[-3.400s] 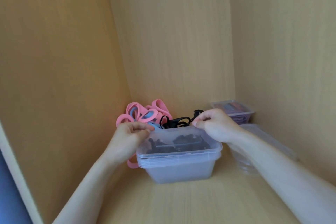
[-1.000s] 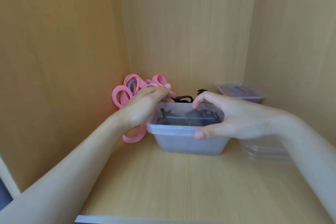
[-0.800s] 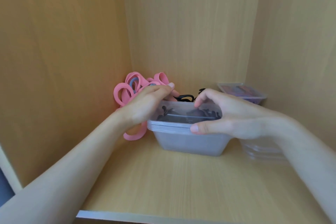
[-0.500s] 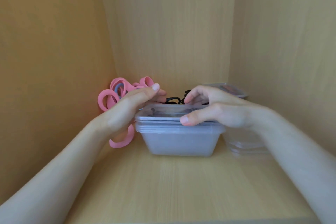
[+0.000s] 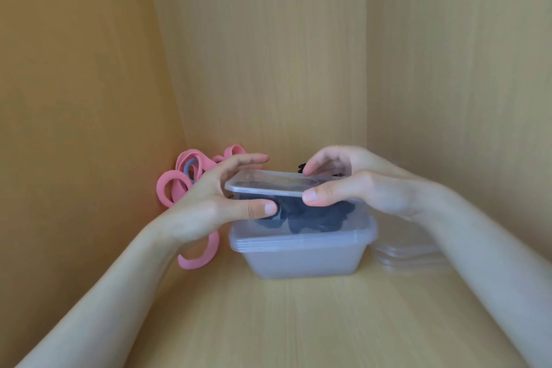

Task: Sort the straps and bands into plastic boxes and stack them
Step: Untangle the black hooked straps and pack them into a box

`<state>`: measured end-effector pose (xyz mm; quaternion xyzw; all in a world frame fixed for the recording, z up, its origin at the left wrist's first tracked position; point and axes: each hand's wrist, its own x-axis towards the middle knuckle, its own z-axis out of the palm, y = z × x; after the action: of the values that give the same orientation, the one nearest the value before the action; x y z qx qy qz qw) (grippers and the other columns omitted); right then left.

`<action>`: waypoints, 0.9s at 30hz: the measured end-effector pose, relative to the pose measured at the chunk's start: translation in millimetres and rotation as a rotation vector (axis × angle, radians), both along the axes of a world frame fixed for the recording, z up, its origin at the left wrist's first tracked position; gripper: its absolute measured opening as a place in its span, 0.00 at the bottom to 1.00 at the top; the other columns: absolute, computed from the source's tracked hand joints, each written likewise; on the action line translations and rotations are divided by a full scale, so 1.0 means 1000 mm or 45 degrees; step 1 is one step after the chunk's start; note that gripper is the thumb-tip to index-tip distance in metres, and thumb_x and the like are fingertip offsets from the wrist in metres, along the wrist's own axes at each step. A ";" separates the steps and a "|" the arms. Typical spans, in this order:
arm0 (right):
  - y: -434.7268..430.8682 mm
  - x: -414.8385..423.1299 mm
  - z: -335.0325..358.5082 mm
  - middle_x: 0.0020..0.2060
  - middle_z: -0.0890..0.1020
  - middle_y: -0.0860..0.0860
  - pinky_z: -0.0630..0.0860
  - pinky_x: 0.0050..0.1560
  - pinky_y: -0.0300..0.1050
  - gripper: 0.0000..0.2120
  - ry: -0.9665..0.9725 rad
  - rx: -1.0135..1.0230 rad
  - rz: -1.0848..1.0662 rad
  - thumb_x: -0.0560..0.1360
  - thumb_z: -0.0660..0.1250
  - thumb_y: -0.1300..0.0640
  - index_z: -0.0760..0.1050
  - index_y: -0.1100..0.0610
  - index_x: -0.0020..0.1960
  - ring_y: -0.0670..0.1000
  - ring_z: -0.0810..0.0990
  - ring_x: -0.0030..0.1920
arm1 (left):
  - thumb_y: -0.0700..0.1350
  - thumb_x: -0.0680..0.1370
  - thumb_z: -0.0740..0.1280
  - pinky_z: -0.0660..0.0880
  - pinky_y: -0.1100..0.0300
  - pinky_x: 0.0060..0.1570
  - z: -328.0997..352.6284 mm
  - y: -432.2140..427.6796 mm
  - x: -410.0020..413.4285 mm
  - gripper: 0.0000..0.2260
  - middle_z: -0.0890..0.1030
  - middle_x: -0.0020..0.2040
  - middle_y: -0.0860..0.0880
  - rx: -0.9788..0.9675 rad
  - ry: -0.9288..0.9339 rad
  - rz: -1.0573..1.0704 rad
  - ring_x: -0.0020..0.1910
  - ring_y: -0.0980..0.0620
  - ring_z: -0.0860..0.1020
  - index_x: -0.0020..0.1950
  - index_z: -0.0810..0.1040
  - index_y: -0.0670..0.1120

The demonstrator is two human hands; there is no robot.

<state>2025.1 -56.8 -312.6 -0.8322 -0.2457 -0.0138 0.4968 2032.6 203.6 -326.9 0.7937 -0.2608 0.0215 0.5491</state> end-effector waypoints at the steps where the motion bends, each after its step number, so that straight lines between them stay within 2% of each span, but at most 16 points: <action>1: 0.000 -0.001 0.000 0.54 0.84 0.49 0.75 0.64 0.51 0.31 -0.018 0.010 0.014 0.53 0.79 0.39 0.80 0.49 0.53 0.48 0.83 0.56 | 0.50 0.59 0.82 0.79 0.52 0.61 0.001 0.001 0.000 0.38 0.81 0.64 0.48 -0.025 -0.008 -0.003 0.62 0.48 0.81 0.69 0.76 0.55; 4: 0.003 -0.003 0.000 0.53 0.85 0.48 0.77 0.61 0.49 0.27 -0.112 0.055 0.032 0.58 0.79 0.41 0.81 0.50 0.54 0.48 0.83 0.55 | 0.48 0.59 0.82 0.80 0.55 0.55 0.003 0.001 0.000 0.33 0.82 0.62 0.45 -0.183 -0.033 0.018 0.59 0.46 0.82 0.64 0.80 0.51; 6: 0.008 -0.003 0.000 0.52 0.85 0.48 0.78 0.62 0.51 0.21 -0.228 0.125 0.007 0.64 0.77 0.43 0.82 0.51 0.53 0.49 0.84 0.55 | 0.47 0.59 0.82 0.80 0.58 0.50 0.003 0.002 0.002 0.29 0.83 0.58 0.43 -0.304 -0.059 0.075 0.56 0.45 0.83 0.59 0.82 0.46; 8: 0.011 -0.002 -0.001 0.51 0.85 0.50 0.79 0.59 0.54 0.17 -0.318 0.228 -0.021 0.67 0.75 0.45 0.82 0.52 0.53 0.52 0.84 0.53 | 0.46 0.61 0.81 0.80 0.57 0.48 0.003 0.003 0.004 0.26 0.84 0.55 0.41 -0.426 -0.050 0.135 0.53 0.43 0.84 0.56 0.81 0.42; 10: 0.010 0.000 -0.002 0.51 0.85 0.51 0.79 0.57 0.56 0.19 -0.365 0.326 0.005 0.67 0.77 0.46 0.81 0.51 0.55 0.54 0.84 0.52 | 0.48 0.65 0.80 0.81 0.48 0.51 0.003 0.005 0.006 0.26 0.83 0.57 0.37 -0.525 -0.012 0.136 0.55 0.39 0.82 0.58 0.79 0.39; 12: 0.006 0.003 -0.003 0.55 0.83 0.49 0.76 0.63 0.59 0.26 -0.412 0.335 0.044 0.63 0.79 0.46 0.79 0.47 0.59 0.54 0.82 0.57 | 0.50 0.71 0.76 0.80 0.43 0.55 0.003 0.005 0.006 0.27 0.81 0.60 0.34 -0.589 0.027 0.062 0.58 0.36 0.81 0.63 0.77 0.36; 14: 0.006 0.005 -0.006 0.60 0.81 0.47 0.71 0.68 0.62 0.32 -0.461 0.243 0.047 0.61 0.79 0.47 0.74 0.44 0.63 0.53 0.79 0.63 | 0.54 0.73 0.74 0.81 0.51 0.49 0.005 0.005 0.003 0.27 0.82 0.61 0.37 -0.665 0.083 0.004 0.57 0.39 0.83 0.65 0.78 0.37; 16: 0.008 0.007 -0.009 0.60 0.80 0.44 0.70 0.70 0.62 0.33 -0.528 0.162 -0.029 0.61 0.78 0.45 0.72 0.41 0.63 0.51 0.78 0.65 | 0.57 0.73 0.73 0.81 0.54 0.46 0.005 0.004 0.002 0.24 0.83 0.61 0.40 -0.697 0.125 -0.038 0.57 0.43 0.83 0.62 0.82 0.42; 19: 0.012 0.008 -0.011 0.58 0.81 0.41 0.73 0.67 0.60 0.29 -0.608 0.156 -0.141 0.60 0.77 0.42 0.73 0.42 0.59 0.47 0.79 0.62 | 0.61 0.74 0.71 0.81 0.54 0.53 0.004 0.003 0.006 0.23 0.82 0.64 0.42 -0.744 0.158 -0.098 0.62 0.44 0.81 0.62 0.83 0.47; 22: 0.011 0.010 -0.010 0.56 0.83 0.46 0.75 0.65 0.59 0.27 -0.594 0.304 -0.090 0.62 0.79 0.48 0.76 0.48 0.59 0.50 0.81 0.61 | 0.63 0.79 0.64 0.73 0.46 0.68 0.005 0.007 0.009 0.28 0.77 0.70 0.41 -0.898 0.208 -0.140 0.69 0.41 0.76 0.71 0.77 0.44; 24: 0.007 0.012 -0.007 0.56 0.84 0.49 0.77 0.64 0.56 0.26 -0.527 0.469 -0.053 0.64 0.79 0.54 0.77 0.53 0.60 0.52 0.82 0.60 | 0.56 0.80 0.63 0.68 0.46 0.72 0.004 0.012 0.012 0.27 0.75 0.71 0.37 -1.072 0.302 -0.170 0.70 0.38 0.74 0.72 0.74 0.39; 25: 0.005 0.012 -0.006 0.56 0.85 0.50 0.78 0.64 0.53 0.25 -0.478 0.544 -0.025 0.65 0.77 0.56 0.77 0.54 0.61 0.52 0.82 0.60 | 0.50 0.80 0.63 0.70 0.48 0.71 0.004 0.013 0.015 0.23 0.76 0.70 0.36 -1.093 0.303 -0.158 0.69 0.39 0.76 0.69 0.75 0.37; 27: 0.002 0.014 -0.005 0.58 0.85 0.51 0.78 0.63 0.53 0.25 -0.366 0.642 0.039 0.67 0.75 0.57 0.76 0.55 0.64 0.54 0.83 0.60 | 0.38 0.80 0.62 0.77 0.55 0.63 0.001 0.013 0.020 0.15 0.81 0.64 0.38 -0.964 0.216 -0.012 0.64 0.43 0.80 0.65 0.78 0.37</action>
<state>2039.1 -55.3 -317.7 -0.6681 -0.3150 -0.1848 0.6483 2052.8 216.8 -326.2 0.5326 -0.1918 0.0482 0.8230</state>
